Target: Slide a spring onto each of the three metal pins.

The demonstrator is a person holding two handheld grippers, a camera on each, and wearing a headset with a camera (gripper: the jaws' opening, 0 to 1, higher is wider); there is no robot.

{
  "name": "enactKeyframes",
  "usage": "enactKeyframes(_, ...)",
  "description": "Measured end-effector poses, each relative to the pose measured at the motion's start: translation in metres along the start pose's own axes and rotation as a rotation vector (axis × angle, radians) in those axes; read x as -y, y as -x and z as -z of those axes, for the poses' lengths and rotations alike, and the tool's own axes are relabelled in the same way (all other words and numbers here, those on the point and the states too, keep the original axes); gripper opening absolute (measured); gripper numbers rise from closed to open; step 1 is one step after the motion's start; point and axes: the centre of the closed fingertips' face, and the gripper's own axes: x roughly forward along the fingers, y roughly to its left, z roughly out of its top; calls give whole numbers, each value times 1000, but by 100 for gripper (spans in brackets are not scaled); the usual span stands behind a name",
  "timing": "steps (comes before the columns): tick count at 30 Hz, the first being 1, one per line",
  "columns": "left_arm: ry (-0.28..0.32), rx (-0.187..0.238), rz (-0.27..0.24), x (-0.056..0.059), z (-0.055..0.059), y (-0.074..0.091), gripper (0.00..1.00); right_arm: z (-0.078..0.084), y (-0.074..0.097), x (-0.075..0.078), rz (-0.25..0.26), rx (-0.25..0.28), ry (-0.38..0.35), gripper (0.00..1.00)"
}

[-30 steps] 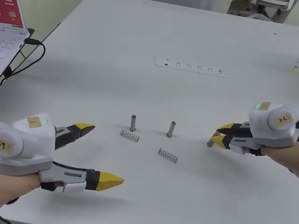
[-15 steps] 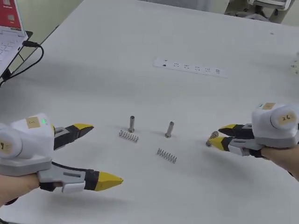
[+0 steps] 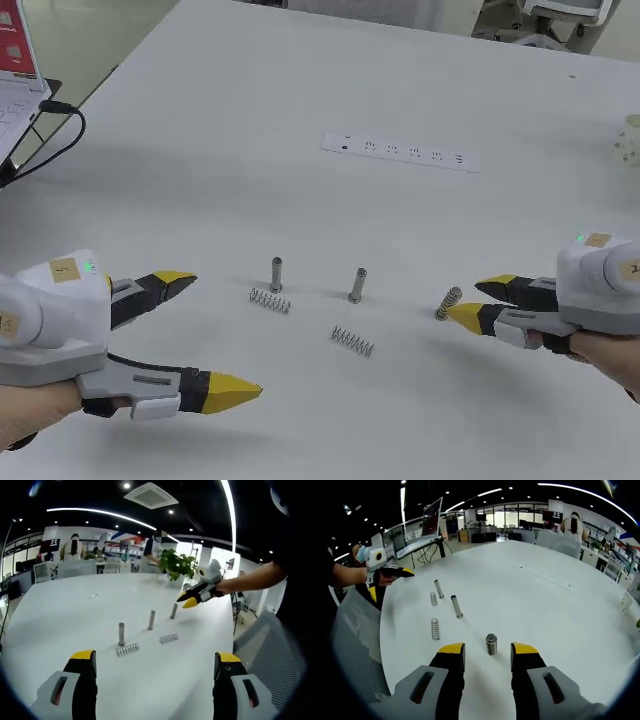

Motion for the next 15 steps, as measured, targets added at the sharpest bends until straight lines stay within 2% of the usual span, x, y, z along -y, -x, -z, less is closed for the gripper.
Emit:
enactKeyframes(3, 1, 0, -2, -1, -2, 0, 95, 6, 5, 3, 23, -4, -27, 39)
enactKeyframes(9, 1, 4, -5, -2, -4, -1, 95, 10, 12, 1, 33, 38, -93, 40)
enactKeyframes(15, 4, 5, -3, 0, -4, -2, 95, 14, 18, -4, 30, 64, -94, 40)
